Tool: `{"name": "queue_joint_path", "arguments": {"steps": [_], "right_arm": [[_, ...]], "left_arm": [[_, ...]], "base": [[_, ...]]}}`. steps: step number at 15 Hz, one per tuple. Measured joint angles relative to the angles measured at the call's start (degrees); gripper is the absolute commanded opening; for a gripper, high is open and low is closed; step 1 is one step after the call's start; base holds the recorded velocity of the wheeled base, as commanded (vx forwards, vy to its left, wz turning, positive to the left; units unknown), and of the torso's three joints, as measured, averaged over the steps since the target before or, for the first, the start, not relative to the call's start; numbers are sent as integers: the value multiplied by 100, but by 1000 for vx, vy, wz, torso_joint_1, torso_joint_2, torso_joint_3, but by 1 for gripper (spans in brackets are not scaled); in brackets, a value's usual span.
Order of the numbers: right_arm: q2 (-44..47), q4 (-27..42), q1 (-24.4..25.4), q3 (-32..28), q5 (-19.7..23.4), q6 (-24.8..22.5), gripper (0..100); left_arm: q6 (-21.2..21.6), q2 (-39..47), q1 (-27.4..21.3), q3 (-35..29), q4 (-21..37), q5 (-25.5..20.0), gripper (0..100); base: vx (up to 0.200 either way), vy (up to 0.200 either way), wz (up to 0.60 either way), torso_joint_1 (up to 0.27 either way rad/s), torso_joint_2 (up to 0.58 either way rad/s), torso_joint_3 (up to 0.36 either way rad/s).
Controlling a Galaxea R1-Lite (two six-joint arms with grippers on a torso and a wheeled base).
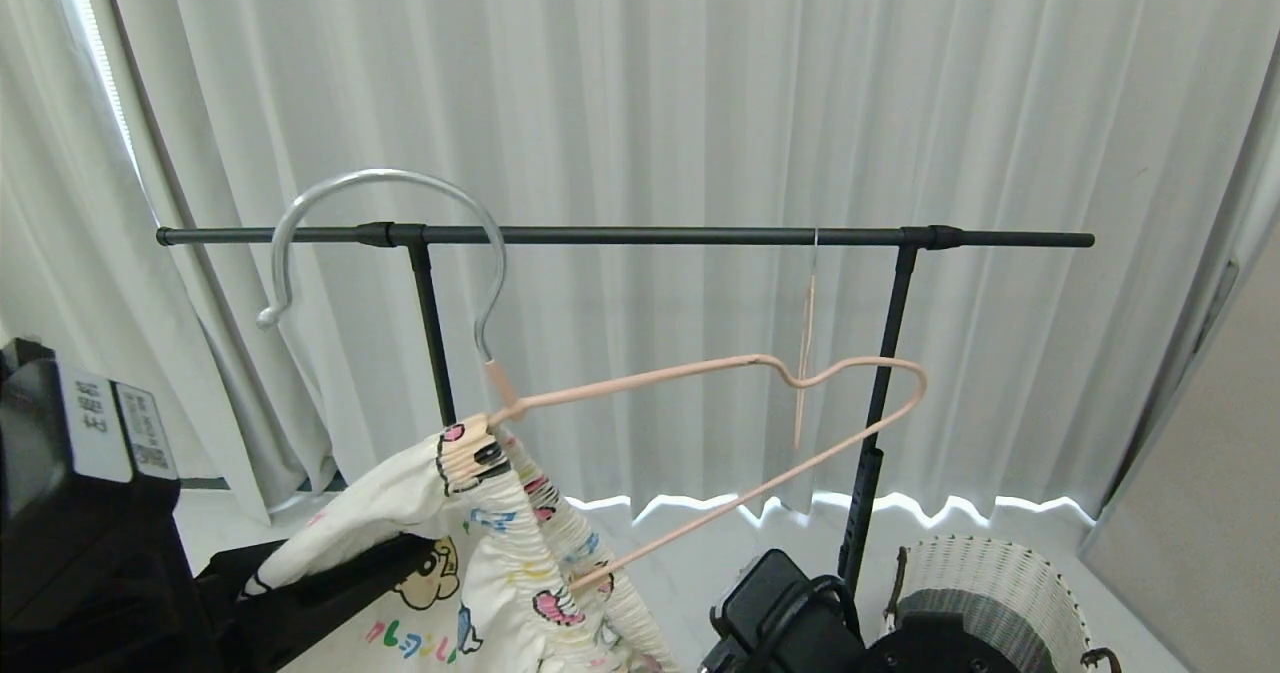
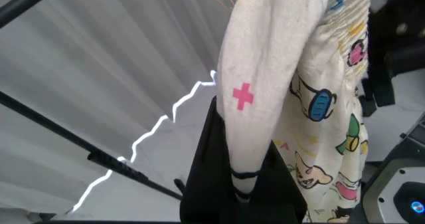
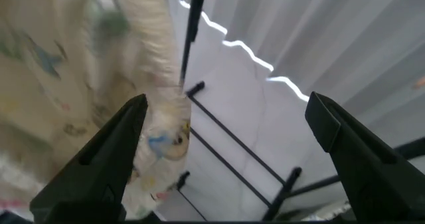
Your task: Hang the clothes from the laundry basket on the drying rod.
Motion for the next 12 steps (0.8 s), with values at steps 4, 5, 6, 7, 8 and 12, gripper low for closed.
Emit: {"name": "queue_joint_path", "arguments": {"steps": [4,5,6,7,8,12], "right_arm": [[-133,46,-452,635,-137,-457,100],[-238,49,-692,839,-143,-588,100],[-378,50,-970,1048,-143,-697,100],[-516,52,-1206,1213,-145,-773,100],[-655,55,-1448,1342,-140,-822,100],[-1097,71,-2004,1646,-145,-931,100]], "left_arm": [[20,-72,39,268,21,397,0],[22,-83,43,380,21,580,0],[22,-90,45,474,21,696,0],[24,-96,45,535,16,707,0],[22,-99,48,594,5,712,0],[482,-129,50,948,7,740,0]], "base": [[0,0,0,0,0,0],[0,0,0,0,0,0],[0,0,0,0,0,0],[0,0,0,0,0,0],[0,0,0,0,0,0],[0,0,0,0,0,0]]}}
